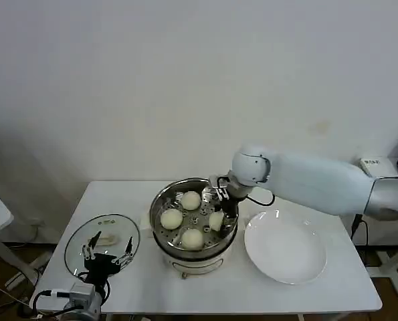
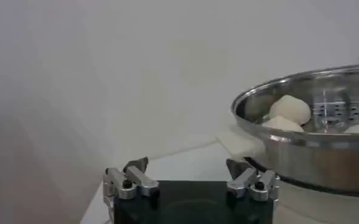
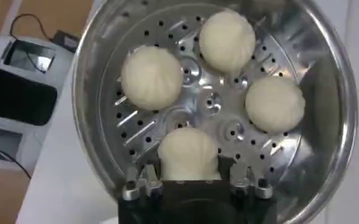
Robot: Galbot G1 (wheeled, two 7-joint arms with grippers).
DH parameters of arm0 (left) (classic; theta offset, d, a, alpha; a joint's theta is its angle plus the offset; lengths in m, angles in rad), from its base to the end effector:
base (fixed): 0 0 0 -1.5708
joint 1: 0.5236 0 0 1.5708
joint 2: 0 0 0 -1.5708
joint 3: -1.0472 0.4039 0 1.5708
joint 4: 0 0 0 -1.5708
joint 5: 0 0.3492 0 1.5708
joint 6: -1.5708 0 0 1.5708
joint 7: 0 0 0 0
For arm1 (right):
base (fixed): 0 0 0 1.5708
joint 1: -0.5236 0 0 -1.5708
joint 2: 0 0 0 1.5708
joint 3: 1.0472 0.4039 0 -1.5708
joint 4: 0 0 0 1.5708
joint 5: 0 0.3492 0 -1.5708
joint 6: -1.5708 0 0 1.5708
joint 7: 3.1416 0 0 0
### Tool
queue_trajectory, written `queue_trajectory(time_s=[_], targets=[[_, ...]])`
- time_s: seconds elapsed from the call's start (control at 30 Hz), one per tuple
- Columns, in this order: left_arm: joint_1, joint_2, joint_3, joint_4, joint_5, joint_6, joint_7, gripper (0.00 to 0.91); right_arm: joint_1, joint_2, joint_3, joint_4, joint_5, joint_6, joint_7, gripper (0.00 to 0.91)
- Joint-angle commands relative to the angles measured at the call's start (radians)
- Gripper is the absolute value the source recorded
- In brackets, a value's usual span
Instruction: Take steamed baozi put them in steamer then cover it.
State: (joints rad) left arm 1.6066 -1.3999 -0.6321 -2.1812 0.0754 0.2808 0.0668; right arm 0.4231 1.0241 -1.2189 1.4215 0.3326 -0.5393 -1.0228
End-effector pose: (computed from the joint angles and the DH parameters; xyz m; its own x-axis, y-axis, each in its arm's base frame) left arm 0.1373 0.0652 -0.3167 -0.9739 -0.0019 0.2269 0.0586 0.9640 0.2593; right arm 0.5575 0.0537 -0.1155 -0.0870 -0.2235 0.9708 -0.9631 -0.2303 -0.1394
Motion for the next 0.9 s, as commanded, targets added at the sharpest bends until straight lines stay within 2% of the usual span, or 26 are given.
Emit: queue_trajectory(time_s=[0.03, 0.3, 0.33, 0.37, 0.4, 0.73, 0.83, 0.9], targets=[[0.0, 0.002, -0.002, 0.004, -0.001, -0.001, -0.001, 0.907, -0.024, 0.014, 0.022, -0.053, -0.05, 0.007, 0.001, 0.625], [0.0, 0.0, 0.0, 0.006, -0.001, -0.002, 0.0, 0.907, -0.032, 0.02, 0.045, -0.068, -0.062, 0.01, -0.004, 0.625], [0.0, 0.0, -0.001, 0.006, -0.001, -0.002, 0.0, 0.907, -0.035, 0.02, 0.046, -0.068, -0.063, 0.01, -0.003, 0.685], [0.0, 0.0, 0.0, 0.007, -0.001, -0.001, 0.001, 0.907, -0.036, 0.02, 0.048, -0.069, -0.062, 0.01, -0.003, 0.685], [0.0, 0.0, 0.0, 0.008, -0.001, -0.002, 0.001, 0.907, -0.038, 0.02, 0.048, -0.069, -0.063, 0.011, -0.004, 0.907], [-0.001, -0.001, 0.002, 0.014, 0.0, -0.001, 0.005, 0.907, -0.017, -0.018, 0.065, -0.033, -0.029, 0.007, -0.004, 0.907], [0.0, -0.003, 0.003, 0.016, 0.001, -0.002, 0.007, 0.907, 0.012, -0.066, 0.082, 0.022, 0.011, 0.001, 0.002, 0.907], [0.003, -0.002, 0.004, 0.016, 0.001, -0.003, 0.008, 0.907, 0.046, -0.129, 0.12, 0.093, 0.071, -0.004, -0.015, 0.907]])
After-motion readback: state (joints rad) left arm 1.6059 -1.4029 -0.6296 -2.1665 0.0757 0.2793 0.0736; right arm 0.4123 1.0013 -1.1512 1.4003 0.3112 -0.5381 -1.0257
